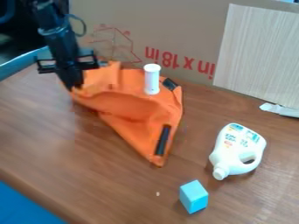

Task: Unfold the cloth from the top right to left

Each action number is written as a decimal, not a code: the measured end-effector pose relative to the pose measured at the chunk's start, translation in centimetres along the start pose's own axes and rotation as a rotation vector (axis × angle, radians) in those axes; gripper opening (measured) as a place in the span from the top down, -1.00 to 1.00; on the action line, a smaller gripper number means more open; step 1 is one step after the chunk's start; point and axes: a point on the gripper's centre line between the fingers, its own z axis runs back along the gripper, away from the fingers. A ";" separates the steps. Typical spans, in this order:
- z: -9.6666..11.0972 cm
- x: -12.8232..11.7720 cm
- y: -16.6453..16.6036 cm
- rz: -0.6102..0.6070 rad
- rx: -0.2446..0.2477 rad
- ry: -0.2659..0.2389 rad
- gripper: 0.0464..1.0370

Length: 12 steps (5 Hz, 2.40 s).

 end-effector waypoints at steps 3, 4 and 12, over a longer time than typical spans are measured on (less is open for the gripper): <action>1.3 -0.5 7.2 -0.039 0.112 -0.085 0.98; 1.7 -0.7 9.6 -0.066 0.101 -0.101 0.98; 6.6 2.0 11.4 -0.112 0.056 -0.085 -0.93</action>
